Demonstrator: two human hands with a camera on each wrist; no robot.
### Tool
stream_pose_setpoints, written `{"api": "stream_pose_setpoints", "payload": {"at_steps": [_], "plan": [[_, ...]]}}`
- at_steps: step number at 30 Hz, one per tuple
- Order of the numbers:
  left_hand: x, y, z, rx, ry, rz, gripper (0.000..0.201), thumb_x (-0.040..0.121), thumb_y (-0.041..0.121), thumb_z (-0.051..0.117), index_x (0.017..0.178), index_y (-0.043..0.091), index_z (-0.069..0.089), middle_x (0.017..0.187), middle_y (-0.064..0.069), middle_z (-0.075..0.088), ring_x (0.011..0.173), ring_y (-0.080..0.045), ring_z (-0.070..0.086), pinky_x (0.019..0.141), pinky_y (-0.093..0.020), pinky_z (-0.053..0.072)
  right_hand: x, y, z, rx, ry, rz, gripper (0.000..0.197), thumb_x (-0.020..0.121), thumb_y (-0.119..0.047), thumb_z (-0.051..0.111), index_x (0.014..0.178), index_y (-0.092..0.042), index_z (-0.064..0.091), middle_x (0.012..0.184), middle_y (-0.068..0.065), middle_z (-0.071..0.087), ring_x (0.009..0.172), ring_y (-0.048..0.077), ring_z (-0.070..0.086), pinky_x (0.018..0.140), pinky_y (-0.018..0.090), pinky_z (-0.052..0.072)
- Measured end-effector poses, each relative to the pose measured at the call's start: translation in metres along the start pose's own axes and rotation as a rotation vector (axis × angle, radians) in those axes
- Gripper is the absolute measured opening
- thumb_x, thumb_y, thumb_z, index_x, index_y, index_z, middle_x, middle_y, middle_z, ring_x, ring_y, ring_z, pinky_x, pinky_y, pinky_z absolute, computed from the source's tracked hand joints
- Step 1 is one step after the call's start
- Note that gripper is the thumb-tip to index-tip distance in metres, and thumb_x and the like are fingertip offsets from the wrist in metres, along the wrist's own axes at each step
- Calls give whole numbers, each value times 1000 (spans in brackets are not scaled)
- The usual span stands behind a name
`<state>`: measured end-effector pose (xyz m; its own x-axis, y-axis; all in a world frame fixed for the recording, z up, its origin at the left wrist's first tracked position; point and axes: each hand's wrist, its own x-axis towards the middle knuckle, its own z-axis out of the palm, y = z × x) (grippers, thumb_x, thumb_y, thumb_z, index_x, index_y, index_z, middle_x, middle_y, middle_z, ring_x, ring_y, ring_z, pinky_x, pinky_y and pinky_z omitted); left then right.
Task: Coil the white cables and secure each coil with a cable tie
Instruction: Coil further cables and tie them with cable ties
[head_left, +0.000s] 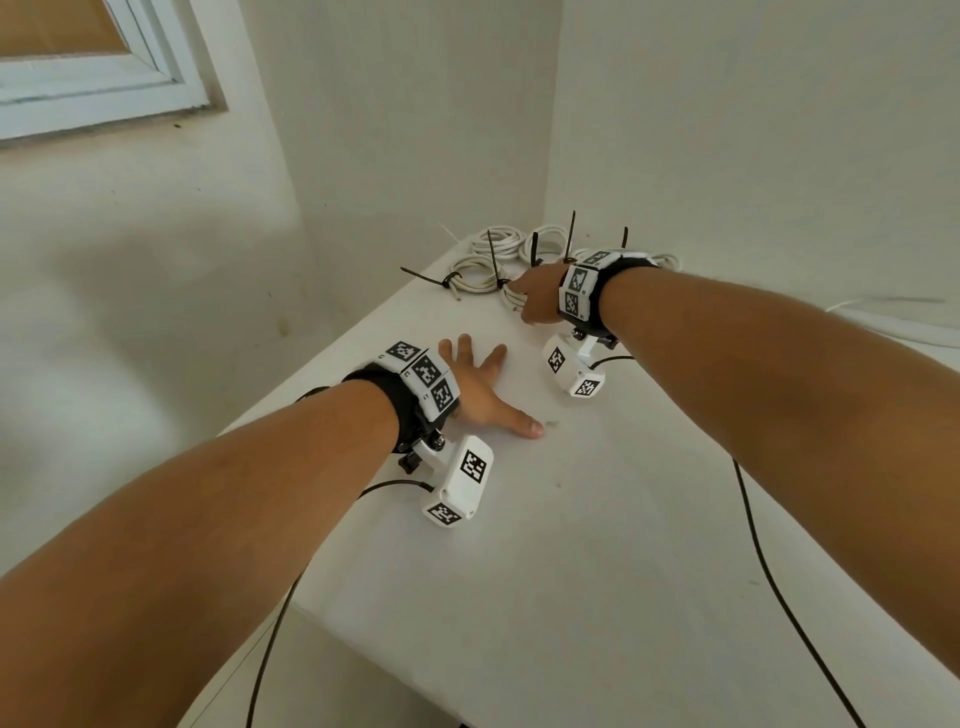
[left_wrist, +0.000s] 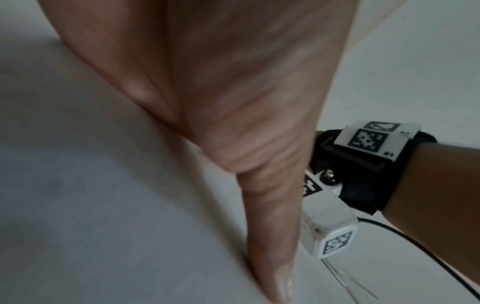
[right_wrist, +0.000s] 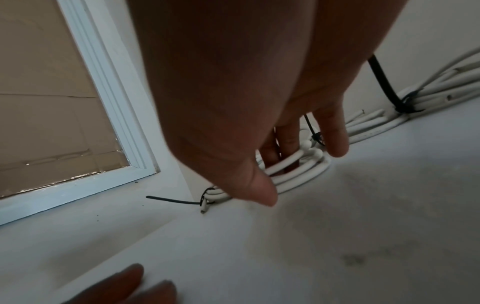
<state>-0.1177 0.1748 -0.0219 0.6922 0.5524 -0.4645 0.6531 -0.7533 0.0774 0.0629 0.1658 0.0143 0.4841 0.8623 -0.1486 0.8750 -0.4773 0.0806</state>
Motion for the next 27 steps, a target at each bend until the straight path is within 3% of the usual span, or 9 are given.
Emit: {"api": "stream_pose_setpoints", "payload": {"at_steps": [3,9,12,16,23,27], "plan": [[-3,1,0,2,9,-3,128,65,88,57,154,36,-17,162,-9,-27,148,-34,-25,118,-57,-3,-6,4,3,92,-23,-18,70,96,-24,57,157,-18,23,162,9,25,148,28,25,117,38,27],[-10,2,-2,13,17,-16,126,67,88,55,155,34,-17,162,-10,-26,149,-35,-21,118,-58,-1,-38,16,-1,256,55,-22,74,95,-30,61,156,-13,23,162,10,25,148,29,26,117,38,28],[-12,2,-1,9,31,-37,125,68,87,55,155,34,-16,163,-11,-24,150,-36,-19,119,-57,-1,-71,27,4,264,48,-48,68,95,-37,61,153,-17,33,161,5,28,148,25,25,117,35,23],[-16,15,-1,-12,70,-63,122,70,85,55,156,33,-14,163,-13,-21,150,-37,-16,119,-57,0,-124,61,14,256,55,-64,48,96,-34,60,140,-17,54,151,5,44,139,24,40,113,34,31],[-23,113,6,90,48,119,115,72,86,52,156,39,-11,165,-9,-19,151,-41,-10,119,-56,4,-175,153,40,212,97,211,28,89,-24,59,106,-6,72,112,9,71,103,28,65,92,41,54],[-20,133,6,40,29,80,116,70,87,51,155,40,-11,163,-9,-24,150,-44,-10,120,-53,4,-177,203,47,146,136,342,27,91,-16,52,107,-2,68,110,12,69,101,31,65,81,29,51]]}}
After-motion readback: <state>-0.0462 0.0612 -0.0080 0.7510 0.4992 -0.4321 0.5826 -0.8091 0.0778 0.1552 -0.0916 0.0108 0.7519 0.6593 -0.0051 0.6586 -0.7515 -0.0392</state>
